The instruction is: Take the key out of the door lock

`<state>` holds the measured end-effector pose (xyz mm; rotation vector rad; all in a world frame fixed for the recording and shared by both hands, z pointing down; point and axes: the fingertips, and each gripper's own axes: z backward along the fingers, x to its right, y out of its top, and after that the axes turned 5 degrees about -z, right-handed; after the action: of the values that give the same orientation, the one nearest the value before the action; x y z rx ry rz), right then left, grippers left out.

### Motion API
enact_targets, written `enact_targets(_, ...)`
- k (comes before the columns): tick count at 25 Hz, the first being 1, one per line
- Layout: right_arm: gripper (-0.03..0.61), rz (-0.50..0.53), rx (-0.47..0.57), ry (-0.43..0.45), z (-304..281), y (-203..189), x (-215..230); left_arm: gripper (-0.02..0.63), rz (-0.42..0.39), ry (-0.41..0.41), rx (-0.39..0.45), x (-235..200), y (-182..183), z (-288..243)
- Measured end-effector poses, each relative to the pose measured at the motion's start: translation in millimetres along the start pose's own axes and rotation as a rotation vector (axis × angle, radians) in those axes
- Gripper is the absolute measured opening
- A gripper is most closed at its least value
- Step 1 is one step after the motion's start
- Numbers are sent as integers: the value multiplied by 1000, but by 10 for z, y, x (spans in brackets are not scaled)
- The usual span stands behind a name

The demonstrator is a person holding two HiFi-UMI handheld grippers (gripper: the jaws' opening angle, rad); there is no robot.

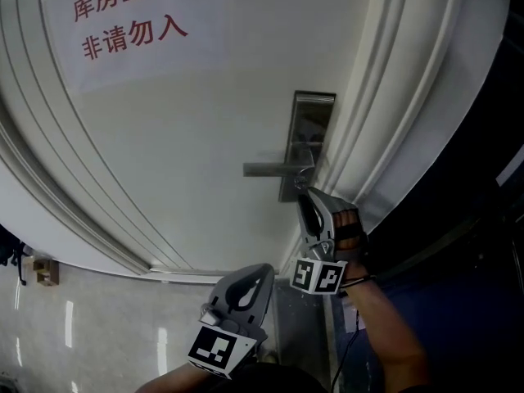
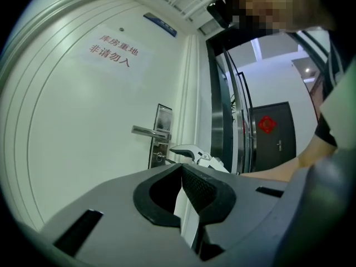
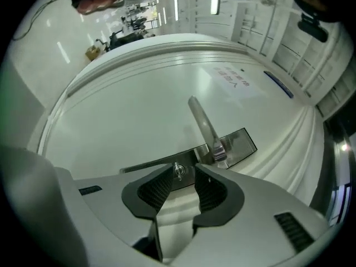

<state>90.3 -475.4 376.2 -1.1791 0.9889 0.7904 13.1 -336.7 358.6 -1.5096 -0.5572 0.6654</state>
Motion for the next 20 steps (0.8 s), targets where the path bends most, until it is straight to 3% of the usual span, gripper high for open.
enact_targets(4,101,103,-13,0,-129,-89,-93,6,15,0,-9,-87,-67,-92)
enact_targets(13,100,210,-12,-43,-350,-148,-129,6,44,5,-20,-198,-163,-172)
enact_targets(17,34,238,-7,-70,-387,-145,-108,6,48,9,-23,-228,-186,-166)
enact_targets(20,31,252,-6,-82,-385,-148,-115,6,49,12,-26,-243,-196,-159)
